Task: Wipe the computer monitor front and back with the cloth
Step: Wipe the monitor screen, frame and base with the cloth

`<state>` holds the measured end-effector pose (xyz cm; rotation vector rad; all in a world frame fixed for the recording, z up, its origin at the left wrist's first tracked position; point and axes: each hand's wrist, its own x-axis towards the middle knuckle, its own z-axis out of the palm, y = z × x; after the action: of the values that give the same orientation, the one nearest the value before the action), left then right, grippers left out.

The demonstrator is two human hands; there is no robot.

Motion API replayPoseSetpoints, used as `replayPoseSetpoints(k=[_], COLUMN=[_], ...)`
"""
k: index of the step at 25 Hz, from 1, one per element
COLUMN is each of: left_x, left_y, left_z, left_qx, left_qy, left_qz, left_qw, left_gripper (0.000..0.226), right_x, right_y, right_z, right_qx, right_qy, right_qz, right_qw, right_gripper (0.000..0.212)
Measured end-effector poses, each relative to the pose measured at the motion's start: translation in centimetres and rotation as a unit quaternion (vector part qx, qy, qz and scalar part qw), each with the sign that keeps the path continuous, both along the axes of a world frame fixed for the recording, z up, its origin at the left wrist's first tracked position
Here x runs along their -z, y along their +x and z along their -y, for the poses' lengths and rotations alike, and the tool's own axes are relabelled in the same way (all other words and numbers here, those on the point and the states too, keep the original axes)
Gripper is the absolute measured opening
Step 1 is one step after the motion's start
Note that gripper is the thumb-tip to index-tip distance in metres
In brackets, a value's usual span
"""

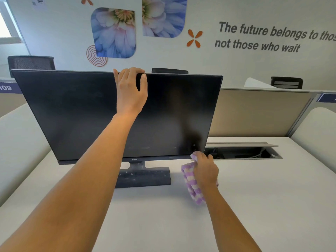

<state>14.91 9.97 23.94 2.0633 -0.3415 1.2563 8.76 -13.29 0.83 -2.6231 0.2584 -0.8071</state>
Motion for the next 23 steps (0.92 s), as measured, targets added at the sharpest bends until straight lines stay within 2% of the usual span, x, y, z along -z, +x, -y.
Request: replayPoseSetpoints(k=[2, 4, 6, 8, 9, 12, 15, 17, 19, 21, 23], left_x=[-0.1, -0.1, 0.0, 0.0, 0.0, 0.0, 0.1, 0.1, 0.0, -0.1, 0.0], left_y=[-0.1, -0.1, 0.0, -0.1, 0.0, 0.0, 0.0, 0.0, -0.1, -0.1, -0.1], left_z=[0.1, 0.1, -0.1, -0.1, 0.0, 0.2, 0.0, 0.0, -0.1, -0.1, 0.0], left_qx=[0.0, 0.0, 0.0, -0.001, -0.001, -0.004, -0.004, 0.0, 0.0, -0.001, -0.002], left_qy=[-0.002, 0.001, 0.005, 0.005, 0.005, 0.002, 0.005, 0.009, 0.008, 0.005, 0.006], left_qz=[-0.001, 0.0, -0.002, -0.002, -0.001, 0.003, 0.001, 0.0, -0.002, -0.001, 0.001], left_qw=[1.0, 1.0, 1.0, 1.0, 1.0, 1.0, 1.0, 1.0, 1.0, 1.0, 1.0], left_gripper=[0.025, 0.025, 0.025, 0.025, 0.025, 0.025, 0.026, 0.026, 0.026, 0.025, 0.025], right_x=[0.1, -0.2, -0.1, -0.2, -0.2, 0.4, 0.1, 0.2, 0.0, -0.2, -0.3], right_y=[0.2, 0.7, 0.7, 0.2, 0.0, -0.3, 0.4, 0.8, 0.6, 0.0, -0.3], right_z=[0.4, 1.3, 2.8, 4.2, 4.5, 3.8, 2.8, 2.7, 3.0, 3.6, 3.7], right_qx=[-0.024, 0.013, 0.094, 0.148, 0.133, 0.007, -0.058, -0.006, 0.081, 0.131, 0.108], right_qy=[-0.079, -0.108, -0.064, 0.04, 0.055, -0.081, -0.144, -0.105, 0.0, 0.081, 0.067], right_qz=[0.004, -0.032, -0.078, -0.039, -0.001, 0.083, 0.052, 0.001, -0.022, 0.005, 0.044], right_qw=[0.997, 0.994, 0.99, 0.987, 0.99, 0.993, 0.987, 0.994, 0.996, 0.988, 0.991], right_gripper=[0.037, 0.038, 0.035, 0.03, 0.029, 0.034, 0.035, 0.032, 0.028, 0.025, 0.024])
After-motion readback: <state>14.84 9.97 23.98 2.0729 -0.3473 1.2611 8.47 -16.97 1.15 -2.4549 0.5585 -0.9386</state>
